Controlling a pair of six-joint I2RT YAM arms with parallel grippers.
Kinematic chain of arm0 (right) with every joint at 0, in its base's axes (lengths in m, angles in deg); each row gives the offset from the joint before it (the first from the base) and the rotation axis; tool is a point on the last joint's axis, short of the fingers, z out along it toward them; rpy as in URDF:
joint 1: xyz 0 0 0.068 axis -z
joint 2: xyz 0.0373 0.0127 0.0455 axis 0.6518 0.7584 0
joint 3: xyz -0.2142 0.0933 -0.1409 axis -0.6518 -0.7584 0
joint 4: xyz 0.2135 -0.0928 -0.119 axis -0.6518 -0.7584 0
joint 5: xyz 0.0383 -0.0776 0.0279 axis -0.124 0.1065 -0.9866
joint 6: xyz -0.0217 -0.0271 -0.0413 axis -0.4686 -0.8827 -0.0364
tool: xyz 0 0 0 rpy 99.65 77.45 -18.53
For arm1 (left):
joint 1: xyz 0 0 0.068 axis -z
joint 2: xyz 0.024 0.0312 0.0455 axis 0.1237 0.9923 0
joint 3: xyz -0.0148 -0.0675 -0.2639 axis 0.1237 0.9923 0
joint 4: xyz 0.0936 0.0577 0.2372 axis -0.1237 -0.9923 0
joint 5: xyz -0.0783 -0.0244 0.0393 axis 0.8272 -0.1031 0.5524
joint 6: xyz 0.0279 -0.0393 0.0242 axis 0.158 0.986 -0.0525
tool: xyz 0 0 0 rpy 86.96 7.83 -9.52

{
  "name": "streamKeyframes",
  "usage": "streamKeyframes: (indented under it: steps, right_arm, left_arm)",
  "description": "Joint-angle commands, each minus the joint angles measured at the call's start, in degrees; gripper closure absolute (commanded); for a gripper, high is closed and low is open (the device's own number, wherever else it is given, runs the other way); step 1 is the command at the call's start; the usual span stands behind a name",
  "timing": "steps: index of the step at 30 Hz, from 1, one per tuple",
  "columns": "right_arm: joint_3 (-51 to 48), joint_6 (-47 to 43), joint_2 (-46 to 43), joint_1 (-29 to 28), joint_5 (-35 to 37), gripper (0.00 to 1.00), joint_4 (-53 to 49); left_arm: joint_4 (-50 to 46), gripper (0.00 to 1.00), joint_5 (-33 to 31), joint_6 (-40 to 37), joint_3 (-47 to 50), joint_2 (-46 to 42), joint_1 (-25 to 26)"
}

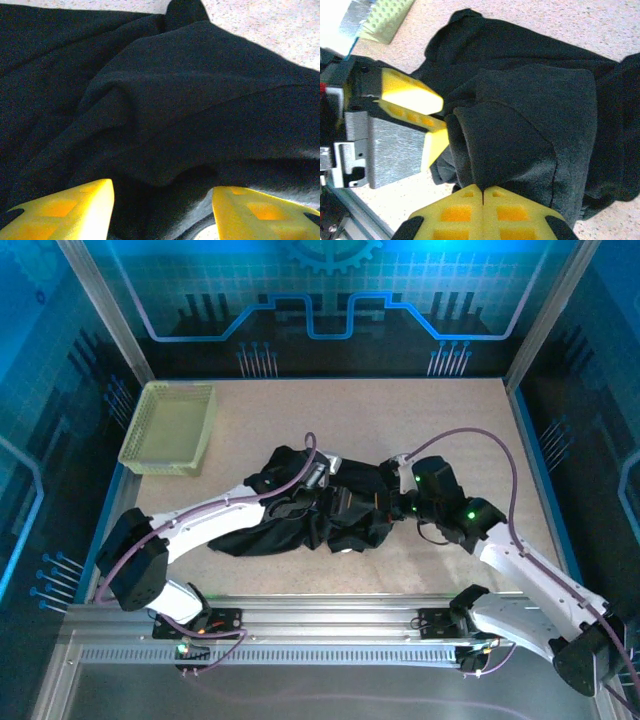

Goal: Fold the inside-out t-shirt

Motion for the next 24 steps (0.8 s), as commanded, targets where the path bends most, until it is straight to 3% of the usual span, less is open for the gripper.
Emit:
streamKeyframes:
  steps: [1,4,8,13,19,24]
  right_arm:
    - [-0.69,-2.38,-1.67,0.3,-2.15,1.0,3.22]
    - [-0.72,-2.39,-2.44,1.34,0.43,1.0,2.25]
    - [-1.4,-2.13,-3.08,4.09,-1.17,1.0,2.92]
    - [-2.03,-3.34,-3.58,4.52,-4.79,1.0,4.67]
    - [-2.47,-3.4,-4.51,4.52,-6.02,1.0,5.47]
    - [-2.81,-3.35,-4.37,4.53,-8.51,1.0,6.96]
  left_arm:
    - [4.22,0.44,3.67,0.16,1.05,-2.6,0.01]
    - [10.16,0.4,8.04,-0.49,5.53,-7.12,0.01]
    - [11.15,0.36,6.58,-0.71,8.3,-10.29,-0.73]
    - [6.87,0.44,4.92,-1.76,5.61,-5.85,-1.84]
    - [6.87,0.43,7.23,-3.96,3.29,-1.17,-0.55]
    - [5.39,0.4,2.57,-3.97,1.21,2.57,0.27]
